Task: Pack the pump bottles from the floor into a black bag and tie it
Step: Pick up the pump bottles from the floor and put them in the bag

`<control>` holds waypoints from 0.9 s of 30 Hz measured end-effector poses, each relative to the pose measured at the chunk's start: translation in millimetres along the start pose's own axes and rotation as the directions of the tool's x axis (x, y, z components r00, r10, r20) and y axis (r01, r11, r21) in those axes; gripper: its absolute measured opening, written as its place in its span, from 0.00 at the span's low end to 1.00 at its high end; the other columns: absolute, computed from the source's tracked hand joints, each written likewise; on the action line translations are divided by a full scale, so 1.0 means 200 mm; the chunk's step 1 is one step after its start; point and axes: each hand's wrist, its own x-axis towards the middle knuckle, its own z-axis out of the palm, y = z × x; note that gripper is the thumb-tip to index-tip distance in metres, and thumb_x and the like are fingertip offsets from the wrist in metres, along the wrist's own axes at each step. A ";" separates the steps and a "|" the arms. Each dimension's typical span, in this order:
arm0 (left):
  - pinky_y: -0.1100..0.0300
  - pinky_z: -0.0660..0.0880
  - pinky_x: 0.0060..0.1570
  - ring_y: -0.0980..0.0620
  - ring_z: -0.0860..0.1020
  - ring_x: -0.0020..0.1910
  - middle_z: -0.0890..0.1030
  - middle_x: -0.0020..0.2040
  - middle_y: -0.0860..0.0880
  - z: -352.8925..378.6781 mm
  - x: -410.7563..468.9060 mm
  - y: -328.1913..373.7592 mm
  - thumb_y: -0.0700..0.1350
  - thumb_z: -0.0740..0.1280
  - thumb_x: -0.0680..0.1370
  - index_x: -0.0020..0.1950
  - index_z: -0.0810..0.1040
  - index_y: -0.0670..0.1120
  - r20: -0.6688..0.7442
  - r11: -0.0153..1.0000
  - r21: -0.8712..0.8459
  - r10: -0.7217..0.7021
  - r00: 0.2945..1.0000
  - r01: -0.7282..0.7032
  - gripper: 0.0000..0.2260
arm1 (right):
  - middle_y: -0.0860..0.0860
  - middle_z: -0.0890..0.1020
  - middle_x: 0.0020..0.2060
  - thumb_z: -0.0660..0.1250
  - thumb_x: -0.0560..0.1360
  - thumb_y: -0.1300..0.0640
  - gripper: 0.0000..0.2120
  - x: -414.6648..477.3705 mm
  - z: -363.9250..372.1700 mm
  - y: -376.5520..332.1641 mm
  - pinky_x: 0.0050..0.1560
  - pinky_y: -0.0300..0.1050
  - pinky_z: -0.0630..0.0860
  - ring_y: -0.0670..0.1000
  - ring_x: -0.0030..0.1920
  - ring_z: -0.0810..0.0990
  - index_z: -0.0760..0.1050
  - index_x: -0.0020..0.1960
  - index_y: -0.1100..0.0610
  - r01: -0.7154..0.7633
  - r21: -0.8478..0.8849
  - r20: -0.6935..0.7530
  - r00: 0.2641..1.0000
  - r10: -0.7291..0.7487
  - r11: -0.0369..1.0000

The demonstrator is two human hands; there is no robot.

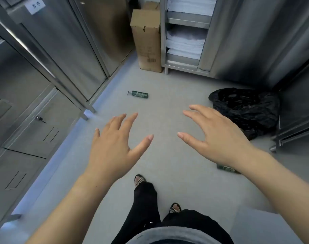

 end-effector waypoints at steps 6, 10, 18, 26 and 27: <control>0.41 0.54 0.72 0.52 0.60 0.73 0.63 0.74 0.53 -0.05 0.35 -0.15 0.71 0.46 0.70 0.73 0.59 0.57 -0.053 0.997 -0.068 -0.047 0.997 0.044 0.34 | 0.47 0.62 0.74 0.54 0.73 0.34 0.30 0.37 -0.02 -0.05 0.68 0.48 0.61 0.49 0.72 0.60 0.64 0.70 0.47 0.032 -0.052 0.024 0.999 -0.031 0.998; 0.40 0.55 0.71 0.51 0.60 0.73 0.63 0.74 0.52 -0.16 0.65 -0.28 0.70 0.48 0.71 0.73 0.59 0.56 -0.080 0.996 -0.077 -0.050 0.996 0.044 0.34 | 0.47 0.62 0.74 0.55 0.74 0.35 0.29 0.73 -0.10 -0.16 0.68 0.47 0.60 0.49 0.72 0.60 0.64 0.70 0.47 0.061 -0.077 0.026 0.998 -0.059 0.995; 0.38 0.56 0.71 0.50 0.61 0.73 0.63 0.74 0.51 -0.41 1.14 -0.60 0.71 0.46 0.70 0.74 0.58 0.56 -0.131 0.993 -0.037 -0.116 0.985 0.113 0.36 | 0.46 0.61 0.74 0.54 0.74 0.35 0.28 1.33 -0.17 -0.34 0.69 0.48 0.62 0.49 0.73 0.59 0.63 0.70 0.46 0.113 -0.080 0.025 0.993 -0.111 0.990; 0.44 0.61 0.69 0.51 0.61 0.73 0.65 0.73 0.52 -0.43 1.59 -0.62 0.69 0.50 0.71 0.74 0.58 0.55 -0.094 0.995 -0.053 -0.090 0.991 0.086 0.33 | 0.46 0.61 0.74 0.56 0.75 0.36 0.28 1.77 -0.20 -0.23 0.69 0.46 0.60 0.47 0.73 0.57 0.63 0.71 0.46 0.103 -0.067 0.040 0.994 -0.101 0.992; 0.43 0.61 0.69 0.52 0.61 0.73 0.65 0.73 0.52 -0.43 1.66 -0.61 0.68 0.50 0.71 0.74 0.58 0.55 -0.089 0.995 -0.053 -0.092 0.992 0.088 0.33 | 0.46 0.61 0.74 0.56 0.75 0.36 0.28 1.84 -0.21 -0.20 0.69 0.46 0.60 0.47 0.73 0.57 0.63 0.71 0.46 0.109 -0.068 0.043 0.993 -0.106 0.992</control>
